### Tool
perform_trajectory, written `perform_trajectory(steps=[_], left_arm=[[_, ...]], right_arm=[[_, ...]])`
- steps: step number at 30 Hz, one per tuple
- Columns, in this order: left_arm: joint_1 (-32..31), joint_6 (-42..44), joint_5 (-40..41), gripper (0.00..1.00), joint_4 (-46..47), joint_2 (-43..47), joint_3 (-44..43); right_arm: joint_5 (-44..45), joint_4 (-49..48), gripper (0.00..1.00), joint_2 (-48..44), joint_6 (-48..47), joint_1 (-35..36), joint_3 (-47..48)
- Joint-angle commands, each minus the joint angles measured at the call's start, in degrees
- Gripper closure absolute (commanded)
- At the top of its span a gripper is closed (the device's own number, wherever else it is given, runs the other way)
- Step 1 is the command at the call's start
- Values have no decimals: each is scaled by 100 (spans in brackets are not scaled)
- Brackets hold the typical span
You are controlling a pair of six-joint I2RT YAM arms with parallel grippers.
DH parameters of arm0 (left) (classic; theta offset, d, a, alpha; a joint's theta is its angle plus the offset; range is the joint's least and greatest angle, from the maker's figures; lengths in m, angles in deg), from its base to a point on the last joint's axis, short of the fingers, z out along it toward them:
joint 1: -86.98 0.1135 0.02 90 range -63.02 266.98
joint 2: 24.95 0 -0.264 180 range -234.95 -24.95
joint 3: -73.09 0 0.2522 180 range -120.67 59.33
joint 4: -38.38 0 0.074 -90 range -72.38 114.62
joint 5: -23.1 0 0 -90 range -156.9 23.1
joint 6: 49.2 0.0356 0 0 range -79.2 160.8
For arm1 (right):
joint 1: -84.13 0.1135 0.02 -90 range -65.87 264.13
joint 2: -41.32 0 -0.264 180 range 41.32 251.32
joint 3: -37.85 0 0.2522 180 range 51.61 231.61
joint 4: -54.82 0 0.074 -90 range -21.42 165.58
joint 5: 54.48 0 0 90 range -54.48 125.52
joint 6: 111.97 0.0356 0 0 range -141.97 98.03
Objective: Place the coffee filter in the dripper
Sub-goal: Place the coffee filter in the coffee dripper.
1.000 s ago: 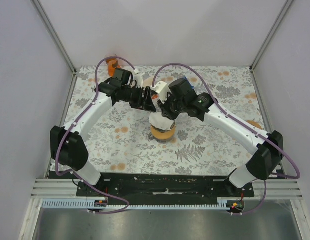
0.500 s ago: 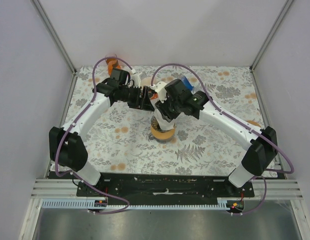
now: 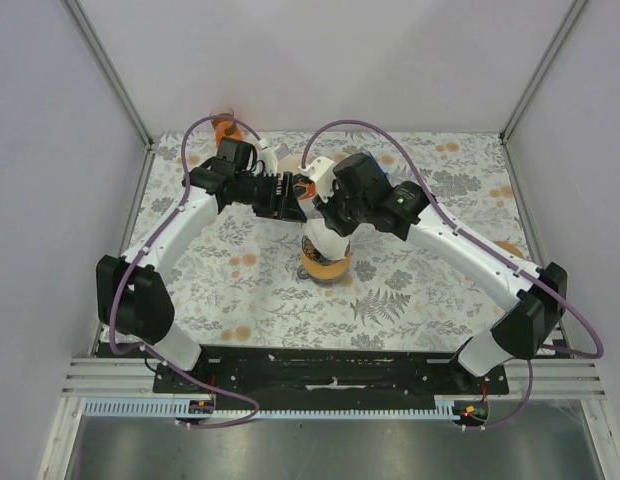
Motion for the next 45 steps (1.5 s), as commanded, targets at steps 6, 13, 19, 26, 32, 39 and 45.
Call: perform_trajectory(steps=[6, 13, 19, 26, 32, 39, 45], left_arm=[[78, -463, -355, 33, 401, 309, 375], [87, -683, -522, 34, 595, 344, 630], [87, -797, -645, 34, 700, 388, 832], [26, -920, -768, 37, 832, 344, 973], [-80, -903, -777, 41, 832, 361, 965], [-71, -841, -593, 49, 885, 396, 1079], [-89, -806, -706, 52, 877, 291, 1000]], right_arm=[[-527, -112, 91, 318, 506, 44, -211], [-485, -438, 100, 916, 1235, 281, -299], [491, -736, 100, 1277, 1929, 352, -580], [958, -930, 100, 1452, 2124, 343, -747], [941, -887, 100, 1672, 2194, 343, -704], [808, -746, 100, 1795, 2317, 352, -607], [940, -710, 100, 1822, 2370, 352, -475]])
